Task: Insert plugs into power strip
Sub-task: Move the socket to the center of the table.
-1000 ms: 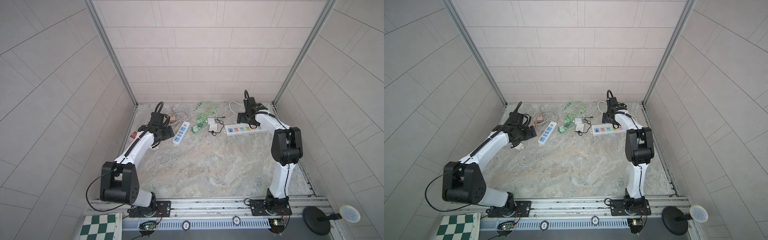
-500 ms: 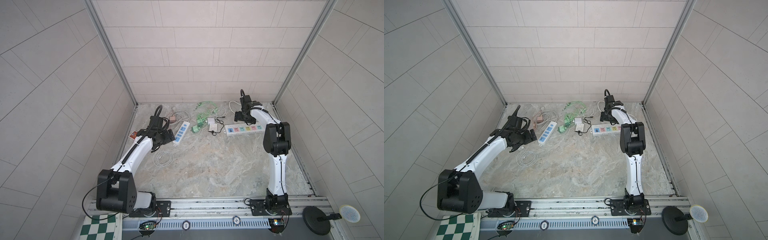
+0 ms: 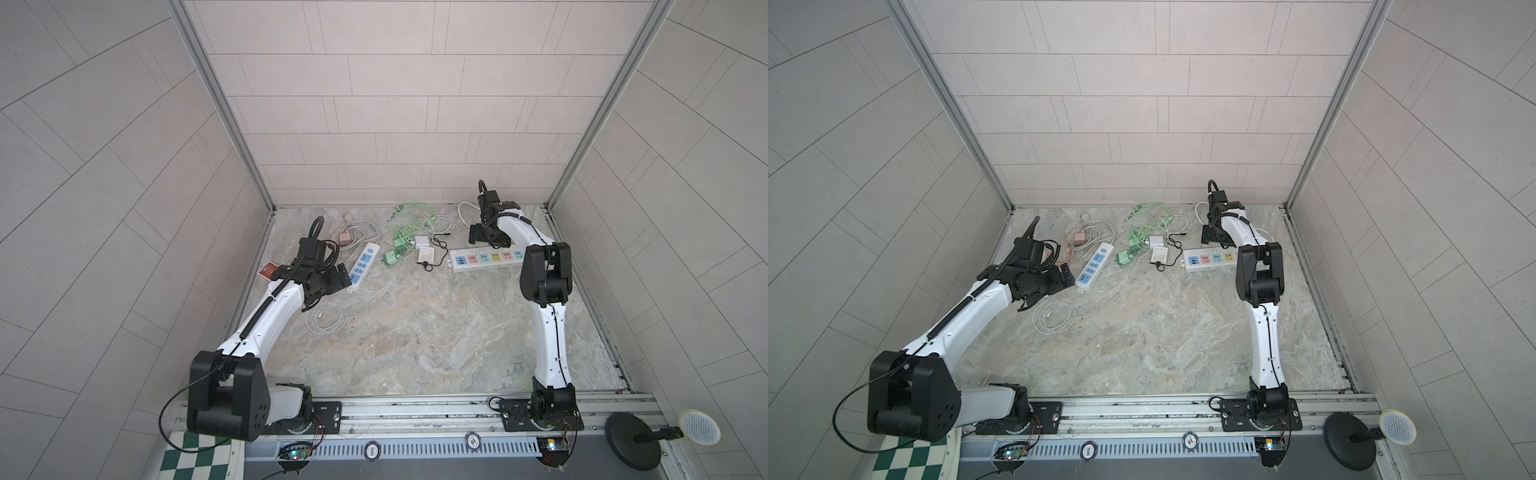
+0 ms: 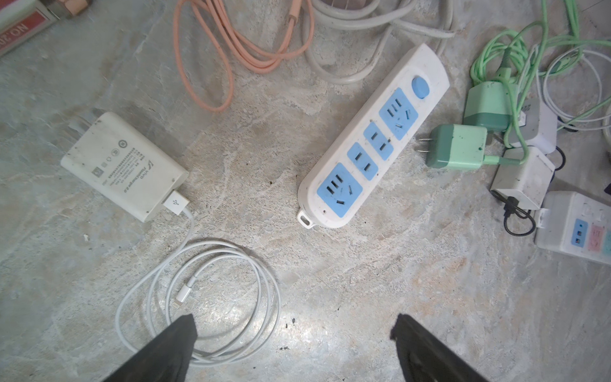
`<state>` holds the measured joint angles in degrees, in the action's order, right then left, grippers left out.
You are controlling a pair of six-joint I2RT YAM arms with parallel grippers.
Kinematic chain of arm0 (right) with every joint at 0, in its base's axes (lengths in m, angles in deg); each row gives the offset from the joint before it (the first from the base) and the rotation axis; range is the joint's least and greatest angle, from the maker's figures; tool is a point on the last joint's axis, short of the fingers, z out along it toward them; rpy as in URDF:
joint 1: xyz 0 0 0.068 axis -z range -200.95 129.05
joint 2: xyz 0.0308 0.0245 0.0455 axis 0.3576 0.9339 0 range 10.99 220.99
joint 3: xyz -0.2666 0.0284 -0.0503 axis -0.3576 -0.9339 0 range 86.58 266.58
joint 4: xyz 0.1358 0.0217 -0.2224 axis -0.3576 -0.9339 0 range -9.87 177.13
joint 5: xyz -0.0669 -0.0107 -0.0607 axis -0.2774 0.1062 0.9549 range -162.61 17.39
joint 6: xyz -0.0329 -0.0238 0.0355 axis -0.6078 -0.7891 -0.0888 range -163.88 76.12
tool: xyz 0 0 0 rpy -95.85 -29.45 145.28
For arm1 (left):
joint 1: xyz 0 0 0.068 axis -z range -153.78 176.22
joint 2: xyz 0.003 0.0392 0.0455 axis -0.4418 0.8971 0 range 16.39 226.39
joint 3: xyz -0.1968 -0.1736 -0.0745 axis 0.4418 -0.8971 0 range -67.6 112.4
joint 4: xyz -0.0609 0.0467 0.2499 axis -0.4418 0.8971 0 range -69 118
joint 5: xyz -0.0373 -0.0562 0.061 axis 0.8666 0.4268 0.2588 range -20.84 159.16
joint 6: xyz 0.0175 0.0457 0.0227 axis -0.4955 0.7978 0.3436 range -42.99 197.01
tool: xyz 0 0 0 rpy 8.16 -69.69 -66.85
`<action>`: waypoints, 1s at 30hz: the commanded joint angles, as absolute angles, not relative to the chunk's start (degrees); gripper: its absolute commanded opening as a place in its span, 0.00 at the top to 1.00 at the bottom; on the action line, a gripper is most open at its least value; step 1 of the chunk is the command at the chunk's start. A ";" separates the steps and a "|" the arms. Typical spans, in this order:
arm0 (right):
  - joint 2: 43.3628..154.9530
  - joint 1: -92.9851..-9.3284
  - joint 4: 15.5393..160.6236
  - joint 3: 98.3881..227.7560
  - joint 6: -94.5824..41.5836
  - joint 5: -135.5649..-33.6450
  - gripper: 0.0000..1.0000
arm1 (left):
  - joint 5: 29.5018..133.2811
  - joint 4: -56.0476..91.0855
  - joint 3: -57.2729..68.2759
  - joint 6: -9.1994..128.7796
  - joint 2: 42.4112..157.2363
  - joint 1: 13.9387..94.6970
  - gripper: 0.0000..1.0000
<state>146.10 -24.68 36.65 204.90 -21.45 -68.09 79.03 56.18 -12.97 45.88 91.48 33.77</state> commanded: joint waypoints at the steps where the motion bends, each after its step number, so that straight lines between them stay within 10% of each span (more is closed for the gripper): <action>1: 144.11 -24.63 34.53 199.78 -21.31 -68.43 0.04 | 79.55 55.24 -13.46 45.65 91.01 34.47 0.00; 30: 106.03 -25.00 50.55 145.47 -17.78 -80.63 0.06 | 78.56 49.85 -14.80 43.53 93.30 45.13 0.03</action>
<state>107.87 -24.77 54.84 147.68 -18.80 -79.85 79.40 50.26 -14.59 43.82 92.71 44.17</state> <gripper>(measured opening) 0.936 0.977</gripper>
